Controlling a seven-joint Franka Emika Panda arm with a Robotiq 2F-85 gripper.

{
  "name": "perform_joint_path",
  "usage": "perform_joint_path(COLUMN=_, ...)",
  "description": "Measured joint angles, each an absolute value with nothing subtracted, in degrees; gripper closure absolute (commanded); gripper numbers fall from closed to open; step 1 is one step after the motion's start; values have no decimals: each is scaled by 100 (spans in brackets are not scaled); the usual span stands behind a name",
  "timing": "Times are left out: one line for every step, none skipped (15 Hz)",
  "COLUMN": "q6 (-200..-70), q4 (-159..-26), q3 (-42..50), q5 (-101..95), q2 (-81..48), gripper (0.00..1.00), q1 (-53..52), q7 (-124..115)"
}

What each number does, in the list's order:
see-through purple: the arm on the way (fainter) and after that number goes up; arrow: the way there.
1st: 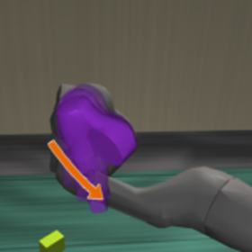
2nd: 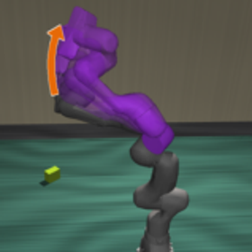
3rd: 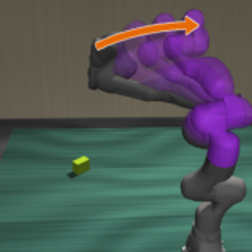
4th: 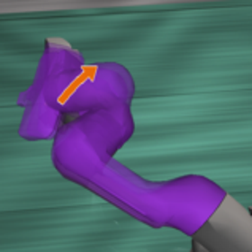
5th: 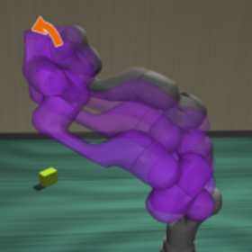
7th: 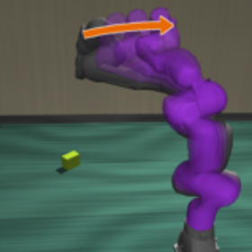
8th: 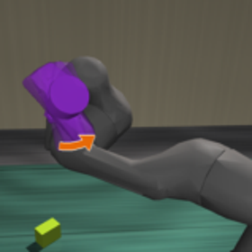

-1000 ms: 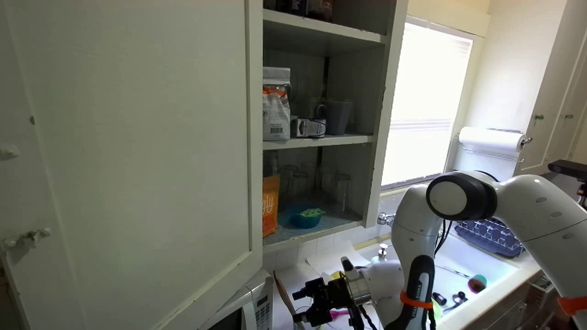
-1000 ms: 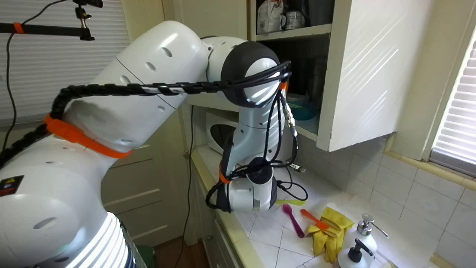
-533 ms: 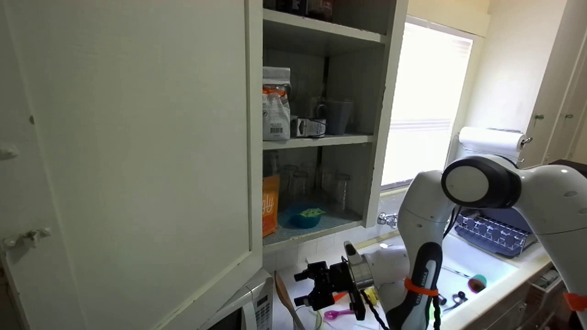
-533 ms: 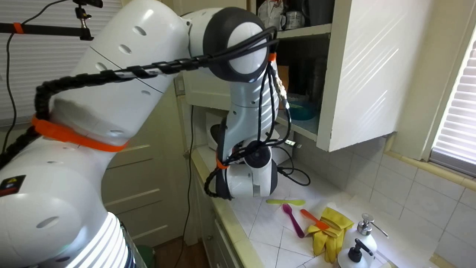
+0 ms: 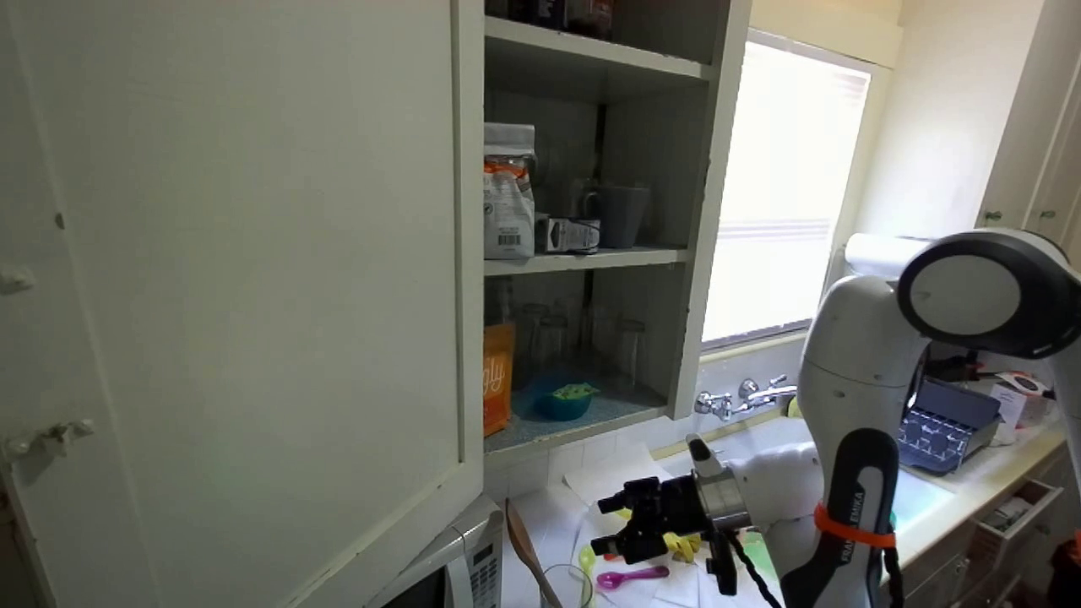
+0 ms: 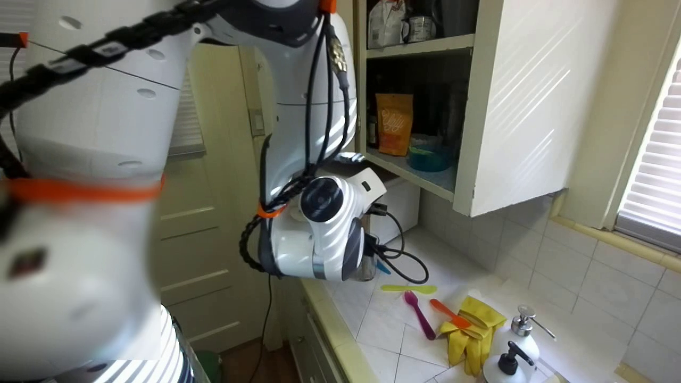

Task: Make the wooden spoon lean against the microwave

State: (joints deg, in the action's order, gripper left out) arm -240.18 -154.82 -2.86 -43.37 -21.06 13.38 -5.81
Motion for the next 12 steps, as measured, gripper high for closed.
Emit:
perform_joint_path(q6=-23946, q4=-15789, q3=-203, q5=-4236, q2=-1848, gripper=0, q1=1317, q7=-581)
perform_joint_path(q6=-23652, q4=-15944, q3=-37, q5=-4325, q2=-1608, gripper=0, q1=1287, q7=-668)
perform_joint_path(q6=-23220, q4=-15903, q3=206, q5=-4588, q2=-1398, gripper=0, q1=1234, q7=-875)
perform_joint_path(q6=-22801, q4=-15849, q3=470, q5=-4900, q2=-1189, gripper=0, q1=1181, q7=-1088)
perform_joint_path(q6=-22390, q4=-15784, q3=730, q5=-5267, q2=-988, gripper=0, q1=1141, q7=-1336)
perform_joint_path(q6=-21974, q4=-15724, q3=967, q5=-5694, q2=-787, gripper=0, q1=1122, q7=-1644)
perform_joint_path(q6=-21568, q4=-15691, q3=1088, q5=-6124, q2=-586, gripper=0, q1=1146, q7=-1995)
perform_joint_path(q6=-21189, q4=-15707, q3=1095, q5=-6562, q2=-383, gripper=0, q1=1191, q7=-2377)
perform_joint_path(q6=-21094, q4=-15733, q3=1091, q5=-6675, q2=-260, gripper=0, q1=1203, q7=-2516)
perform_joint_path(q6=-21101, q4=-15730, q3=1088, q5=-6647, q2=-244, gripper=0, q1=1195, q7=-2493)
perform_joint_path(q6=-21102, q4=-15730, q3=1084, q5=-6638, q2=-254, gripper=0, q1=1193, q7=-2477)
perform_joint_path(q6=-21102, q4=-15726, q3=1085, q5=-6635, q2=-272, gripper=0, q1=1194, q7=-2470)
